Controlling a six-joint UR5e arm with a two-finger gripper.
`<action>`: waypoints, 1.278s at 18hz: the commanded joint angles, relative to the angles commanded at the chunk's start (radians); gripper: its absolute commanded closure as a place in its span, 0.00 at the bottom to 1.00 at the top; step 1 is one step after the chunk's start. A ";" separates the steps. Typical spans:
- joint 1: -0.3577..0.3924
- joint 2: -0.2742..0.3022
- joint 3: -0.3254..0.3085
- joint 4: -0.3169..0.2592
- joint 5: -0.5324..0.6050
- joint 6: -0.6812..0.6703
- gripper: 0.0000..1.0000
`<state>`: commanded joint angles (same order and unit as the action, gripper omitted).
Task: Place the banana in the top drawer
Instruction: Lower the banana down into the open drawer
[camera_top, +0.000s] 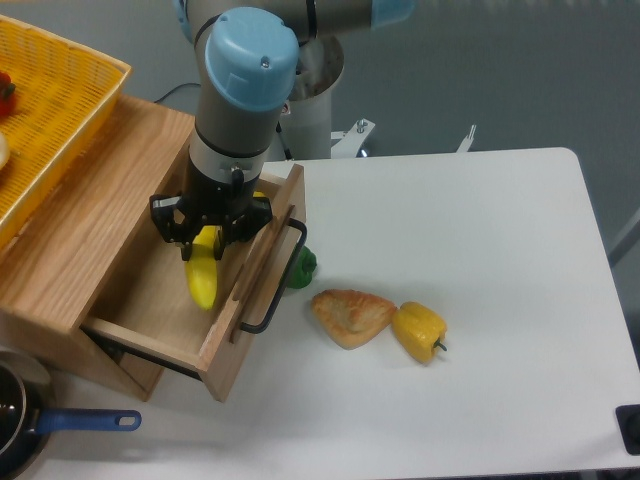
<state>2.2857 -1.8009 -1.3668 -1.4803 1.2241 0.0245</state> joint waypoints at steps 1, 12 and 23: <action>-0.005 -0.002 -0.002 0.000 0.000 0.000 0.90; -0.014 -0.008 -0.009 0.000 0.002 0.000 0.90; -0.015 -0.011 -0.015 0.000 0.002 0.002 0.89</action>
<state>2.2703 -1.8116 -1.3821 -1.4803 1.2257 0.0261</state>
